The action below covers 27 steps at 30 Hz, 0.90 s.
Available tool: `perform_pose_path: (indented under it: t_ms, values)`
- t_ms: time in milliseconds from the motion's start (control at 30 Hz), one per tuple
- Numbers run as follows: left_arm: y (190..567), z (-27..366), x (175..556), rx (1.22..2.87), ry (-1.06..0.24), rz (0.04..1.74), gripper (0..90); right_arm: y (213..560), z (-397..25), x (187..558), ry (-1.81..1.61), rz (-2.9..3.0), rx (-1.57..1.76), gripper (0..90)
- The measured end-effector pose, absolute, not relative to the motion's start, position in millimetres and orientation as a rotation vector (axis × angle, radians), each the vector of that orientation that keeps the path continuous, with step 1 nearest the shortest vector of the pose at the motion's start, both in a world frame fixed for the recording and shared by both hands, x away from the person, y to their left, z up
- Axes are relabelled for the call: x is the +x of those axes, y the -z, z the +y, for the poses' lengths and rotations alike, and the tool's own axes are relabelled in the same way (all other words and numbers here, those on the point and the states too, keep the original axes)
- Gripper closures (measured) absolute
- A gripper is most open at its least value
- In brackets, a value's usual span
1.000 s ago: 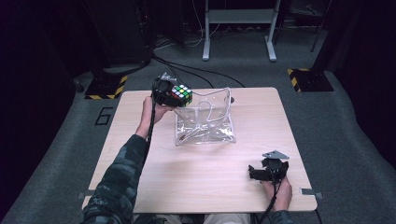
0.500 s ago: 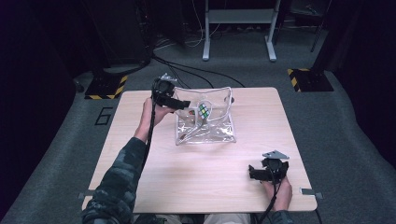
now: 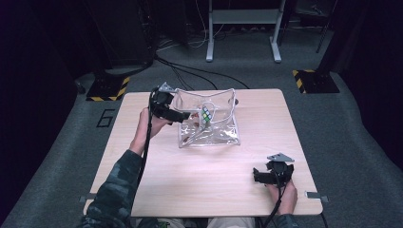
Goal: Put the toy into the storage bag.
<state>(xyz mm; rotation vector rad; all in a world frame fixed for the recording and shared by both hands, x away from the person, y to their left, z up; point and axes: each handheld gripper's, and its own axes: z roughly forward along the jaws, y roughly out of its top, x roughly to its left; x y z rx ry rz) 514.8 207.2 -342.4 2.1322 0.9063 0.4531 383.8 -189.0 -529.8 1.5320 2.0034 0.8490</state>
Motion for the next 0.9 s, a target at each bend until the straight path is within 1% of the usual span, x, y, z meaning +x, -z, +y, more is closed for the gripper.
perform_pose_path:
  t_ms: [333,900]
  values:
    - [363,225,494,2.163,-0.480,0.917,2.1,530,-189,384,-0.849,2.003,1.532,0.9]
    - [414,265,477,2.171,-0.448,1.032,3.4,530,-189,384,-0.848,2.002,1.530,1.0]
